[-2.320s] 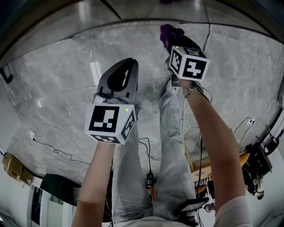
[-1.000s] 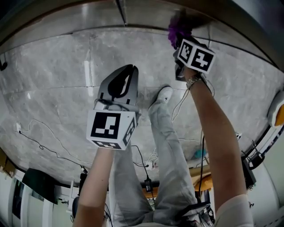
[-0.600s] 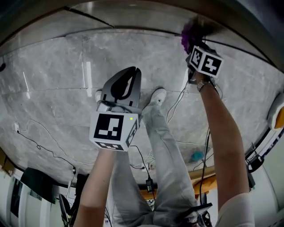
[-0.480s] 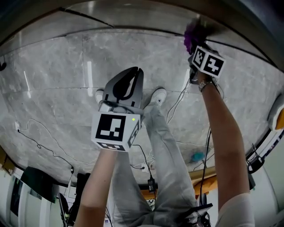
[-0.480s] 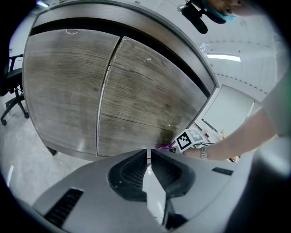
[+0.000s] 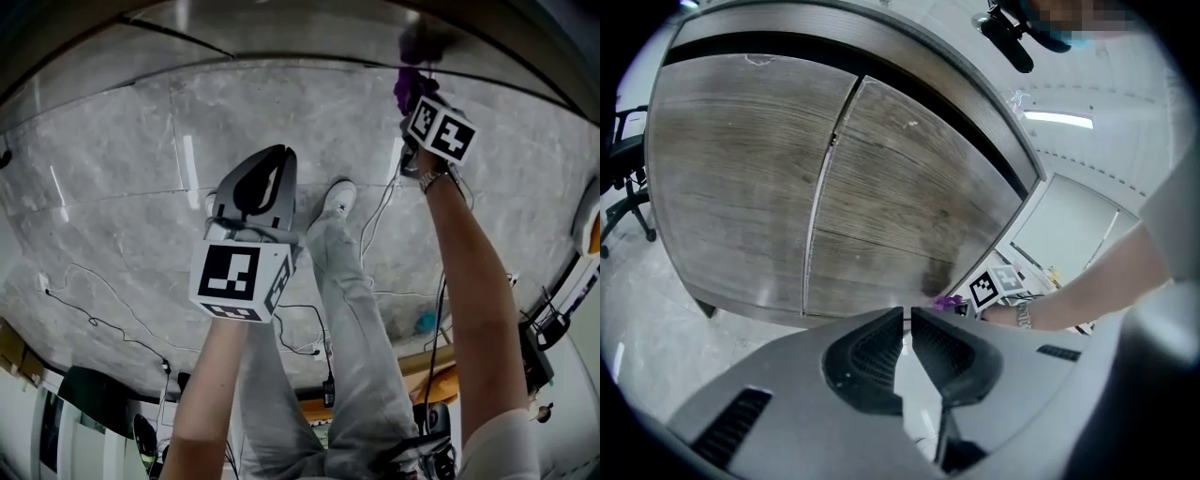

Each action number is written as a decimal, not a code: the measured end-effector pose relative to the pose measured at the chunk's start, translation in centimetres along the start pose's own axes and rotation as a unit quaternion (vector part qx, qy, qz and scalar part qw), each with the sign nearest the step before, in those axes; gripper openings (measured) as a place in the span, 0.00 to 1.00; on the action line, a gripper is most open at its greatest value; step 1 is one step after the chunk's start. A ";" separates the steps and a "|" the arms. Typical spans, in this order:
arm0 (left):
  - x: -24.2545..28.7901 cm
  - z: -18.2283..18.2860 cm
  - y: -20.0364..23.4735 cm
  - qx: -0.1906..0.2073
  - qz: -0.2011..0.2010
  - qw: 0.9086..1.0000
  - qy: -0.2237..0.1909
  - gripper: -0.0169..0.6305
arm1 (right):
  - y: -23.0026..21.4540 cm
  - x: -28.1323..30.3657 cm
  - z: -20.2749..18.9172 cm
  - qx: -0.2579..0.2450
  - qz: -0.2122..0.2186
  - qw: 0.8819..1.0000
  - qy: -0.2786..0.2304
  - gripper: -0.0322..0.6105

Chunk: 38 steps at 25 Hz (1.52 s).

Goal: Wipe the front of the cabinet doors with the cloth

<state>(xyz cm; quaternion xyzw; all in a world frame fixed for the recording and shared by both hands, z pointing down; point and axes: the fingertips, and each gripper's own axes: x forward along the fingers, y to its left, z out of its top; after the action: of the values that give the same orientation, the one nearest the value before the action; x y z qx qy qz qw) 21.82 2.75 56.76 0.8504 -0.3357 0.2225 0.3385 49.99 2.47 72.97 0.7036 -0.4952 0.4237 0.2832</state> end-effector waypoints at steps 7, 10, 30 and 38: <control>-2.6 0.3 4.0 0.010 0.005 1.000 0.007 0.08 | 8.3 0.0 -3.9 -0.008 0.036 0.999 0.031 0.28; -3.9 0.7 6.0 0.011 0.010 1.000 0.004 0.08 | 13.4 0.3 -5.1 -0.016 0.062 0.997 0.041 0.28; -9.8 2.9 14.1 -0.033 0.113 0.991 -0.057 0.08 | 32.1 8.0 -0.8 -0.016 0.150 0.988 0.020 0.28; -7.7 0.1 9.3 -0.018 0.111 0.993 -0.045 0.08 | 22.3 8.9 -2.0 0.015 0.103 0.994 0.023 0.28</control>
<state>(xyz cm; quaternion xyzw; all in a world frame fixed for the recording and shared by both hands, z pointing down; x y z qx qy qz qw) 9.94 0.77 56.01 0.8107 -0.4466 0.2142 0.3121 29.79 -7.77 81.24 0.6432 -0.5517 0.4739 0.2392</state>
